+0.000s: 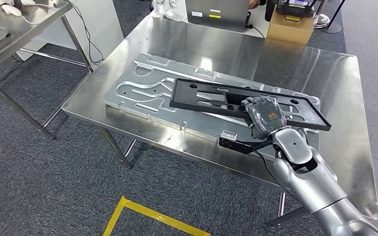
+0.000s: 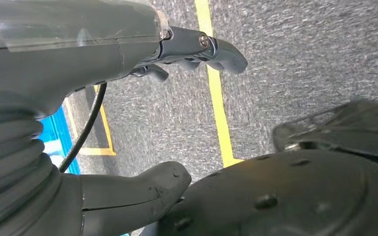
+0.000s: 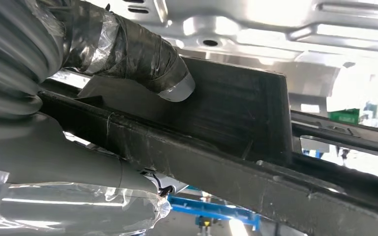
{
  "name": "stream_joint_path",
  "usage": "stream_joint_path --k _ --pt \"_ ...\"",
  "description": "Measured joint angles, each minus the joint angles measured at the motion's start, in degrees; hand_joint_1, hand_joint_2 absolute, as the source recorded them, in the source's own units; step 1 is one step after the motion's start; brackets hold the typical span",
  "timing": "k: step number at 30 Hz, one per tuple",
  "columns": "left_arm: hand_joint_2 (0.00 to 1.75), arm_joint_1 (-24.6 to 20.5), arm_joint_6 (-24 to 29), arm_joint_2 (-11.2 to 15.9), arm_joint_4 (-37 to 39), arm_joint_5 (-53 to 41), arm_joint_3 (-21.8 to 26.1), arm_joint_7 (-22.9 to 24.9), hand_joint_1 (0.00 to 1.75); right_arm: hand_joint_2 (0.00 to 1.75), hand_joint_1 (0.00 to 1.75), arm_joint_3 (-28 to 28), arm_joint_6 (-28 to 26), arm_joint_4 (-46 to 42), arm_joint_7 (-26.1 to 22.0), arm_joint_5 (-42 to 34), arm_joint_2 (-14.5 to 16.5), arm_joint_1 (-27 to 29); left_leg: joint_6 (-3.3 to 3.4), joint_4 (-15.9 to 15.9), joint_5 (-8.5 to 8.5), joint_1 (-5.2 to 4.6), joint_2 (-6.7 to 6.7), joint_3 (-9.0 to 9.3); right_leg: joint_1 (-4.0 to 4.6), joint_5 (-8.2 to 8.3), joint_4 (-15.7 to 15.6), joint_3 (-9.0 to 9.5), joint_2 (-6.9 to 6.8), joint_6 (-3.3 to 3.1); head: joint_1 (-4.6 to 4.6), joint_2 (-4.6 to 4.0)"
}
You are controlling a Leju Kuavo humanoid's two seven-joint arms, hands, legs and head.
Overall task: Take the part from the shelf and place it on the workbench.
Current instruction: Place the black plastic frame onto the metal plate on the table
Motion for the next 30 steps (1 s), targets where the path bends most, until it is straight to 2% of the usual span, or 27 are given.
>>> stream_joint_path --k 1,2,3,6,8,9,11,12,13,14,15,16,17,18,20,23,24,25,27,28,29,30 --pt "1.75 0.1 0.0 0.0 0.0 0.0 0.0 0.0 0.00 1.75 1.75 0.0 0.0 0.2 0.0 0.0 0.0 0.0 0.11 -3.9 2.46 0.01 -0.04 1.47 0.00 -0.45 0.0 0.49 0.06 0.25 0.01 0.00" --pt "1.75 0.2 0.0 0.0 0.0 0.0 0.0 0.0 0.00 1.75 1.75 0.0 0.0 0.4 0.0 0.0 0.0 0.0 0.24 -7.4 4.19 -0.06 -0.08 2.89 0.10 -0.84 0.2 0.81 0.13 0.51 -0.01 0.01" --pt "1.75 0.2 0.0 0.0 0.0 0.0 0.0 0.0 0.00 1.75 1.75 0.0 0.0 0.6 0.1 0.0 0.0 0.0 0.47 -9.7 4.90 -0.12 -0.12 3.83 0.21 -1.07 0.2 0.91 0.19 0.78 -0.01 0.01" --pt "1.75 0.2 0.0 0.0 0.0 0.0 0.0 0.0 0.00 1.75 1.75 0.0 0.0 1.0 0.3 0.0 0.0 0.1 1.39 -11.4 4.44 -0.18 -0.18 4.54 0.39 -1.33 0.0 0.92 0.29 1.56 -0.02 0.01" --pt "1.75 0.2 -0.1 -0.1 0.0 0.0 0.0 0.0 0.00 1.75 1.75 0.0 -0.1 1.2 0.2 0.0 0.0 0.1 2.05 -11.9 4.30 0.01 -0.16 5.12 0.31 -2.29 1.4 0.55 0.20 2.09 0.01 0.00" --pt "1.75 0.2 -0.1 -0.1 0.0 0.0 0.0 0.0 0.00 1.75 1.75 0.0 -0.1 1.2 0.2 -0.1 0.0 0.1 2.38 -12.1 4.20 0.12 -0.15 5.45 0.30 -3.44 3.6 -0.50 0.15 2.30 0.02 0.01" --pt "1.75 0.1 -0.1 -0.1 0.0 -0.1 0.0 0.0 0.00 1.75 1.75 0.0 -0.1 1.5 0.2 -0.1 0.0 0.2 2.88 -12.2 3.85 0.02 -0.13 5.84 0.31 -6.31 11.0 -4.62 0.08 2.53 0.04 0.01" --pt "1.75 0.1 -0.1 -0.1 0.0 -0.1 0.0 0.0 0.00 1.75 1.75 0.0 -0.1 1.6 0.2 -0.2 0.0 0.4 3.04 -12.2 3.65 -0.07 -0.15 6.04 0.32 -7.13 14.3 -6.81 0.08 2.57 0.04 0.01" --pt "1.75 0.2 -0.1 -0.1 0.0 -0.2 0.0 0.0 0.00 1.75 1.75 0.0 -0.1 1.8 0.2 -0.2 0.0 0.7 3.13 -12.2 3.42 -0.17 -0.16 6.31 0.34 -6.81 16.0 -8.30 0.07 2.52 0.04 0.01" --pt "1.75 0.2 -0.1 -0.1 0.0 -0.2 0.0 0.0 0.00 1.75 1.75 0.0 -0.1 1.9 0.2 -0.2 0.0 0.9 3.17 -12.2 3.15 -0.28 -0.19 6.68 0.38 -5.29 15.4 -8.68 0.07 2.35 0.03 0.01" --pt "1.75 0.2 -0.1 -0.1 0.0 -0.3 0.0 0.0 0.00 1.75 1.75 0.0 -0.1 2.0 0.2 -0.2 0.0 1.0 3.16 -12.2 2.83 -0.40 -0.21 7.17 0.48 -2.75 12.7 -7.92 0.07 2.03 0.04 0.00" --pt "1.75 0.2 -0.1 -0.2 0.0 -0.3 0.0 0.0 0.00 1.75 1.75 0.0 -0.1 2.0 0.2 -0.2 0.0 1.0 3.12 -12.2 2.49 -0.49 -0.21 7.66 0.69 -0.06 8.7 -6.52 0.05 1.56 0.03 0.00" --pt "1.75 0.2 -0.1 -0.3 0.0 -0.3 0.0 0.0 0.00 1.75 1.75 0.0 -0.1 2.0 0.2 -0.2 0.0 1.0 2.99 -12.2 2.18 -0.65 -0.20 8.00 0.96 1.82 5.2 -5.06 -0.02 1.03 0.00 0.00" --pt "1.75 0.2 -0.1 -0.4 0.0 -0.3 0.0 0.0 0.00 1.75 1.75 0.0 -0.1 2.1 0.2 -0.2 0.0 0.9 2.82 -12.2 1.94 -0.72 -0.19 8.18 1.24 2.81 2.5 -3.91 -0.10 0.55 0.00 0.01" --pt "1.75 0.1 -0.1 -0.5 0.0 -0.3 0.0 0.0 0.00 1.75 1.75 0.0 -0.1 2.1 0.3 -0.2 -0.1 0.9 2.35 -12.3 1.68 -0.72 -0.13 8.21 1.63 2.59 0.8 -3.14 -0.19 -0.05 -0.04 0.01" --pt "1.75 0.0 0.0 -0.3 0.0 -0.3 0.0 0.0 0.00 1.75 1.75 0.0 -0.1 2.1 0.4 -0.2 -0.1 1.0 1.51 -11.3 0.82 -0.92 0.06 8.21 1.05 2.44 -0.7 -1.96 -0.20 -0.45 -0.11 0.01" --pt "1.75 0.0 0.0 -0.3 0.0 -0.3 0.0 0.0 0.00 1.75 1.75 0.0 -0.1 2.0 0.4 -0.2 -0.1 1.0 1.19 -9.4 -0.11 -0.97 0.09 7.49 0.75 2.42 -1.3 -1.38 -0.26 -0.61 -0.17 0.00" --pt "1.75 0.1 0.0 -0.3 0.0 -0.3 0.0 0.0 0.00 1.75 1.75 0.0 -0.1 2.0 0.4 -0.2 -0.1 1.0 0.91 -6.3 -1.47 -0.83 0.11 5.98 0.61 2.32 -1.5 -0.89 -0.33 -0.75 -0.23 0.00" --pt "1.75 0.1 0.0 -0.2 0.0 -0.3 0.0 0.0 0.00 1.75 1.75 0.0 -0.1 2.0 0.5 -0.2 -0.1 1.1 0.33 0.8 -4.14 -0.39 0.08 1.83 0.53 1.87 -1.6 -0.38 -0.35 -0.94 -0.31 0.00" --pt "1.75 0.1 0.0 -0.1 0.0 -0.3 0.0 0.0 0.00 1.75 1.75 0.0 -0.1 2.0 0.5 -0.2 -0.1 1.3 0.07 3.0 -4.33 -0.13 0.09 0.25 0.48 1.60 -1.6 -0.11 -0.32 -0.87 -0.32 0.01" --pt "1.75 0.2 0.0 -0.1 0.0 -0.3 0.0 0.0 0.00 1.75 1.75 0.0 -0.1 2.0 0.5 -0.2 -0.1 1.5 -0.17 3.1 -3.38 0.09 0.10 -0.38 0.40 1.31 -1.5 0.21 -0.26 -0.74 -0.32 0.01" --pt "1.75 0.3 0.0 0.0 0.0 -0.3 0.0 0.0 0.00 1.75 1.75 0.0 -0.1 2.0 0.5 -0.2 -0.1 1.6 -0.36 0.8 -1.20 0.30 0.11 0.22 0.26 0.96 -1.4 0.59 -0.18 -0.52 -0.32 0.01"
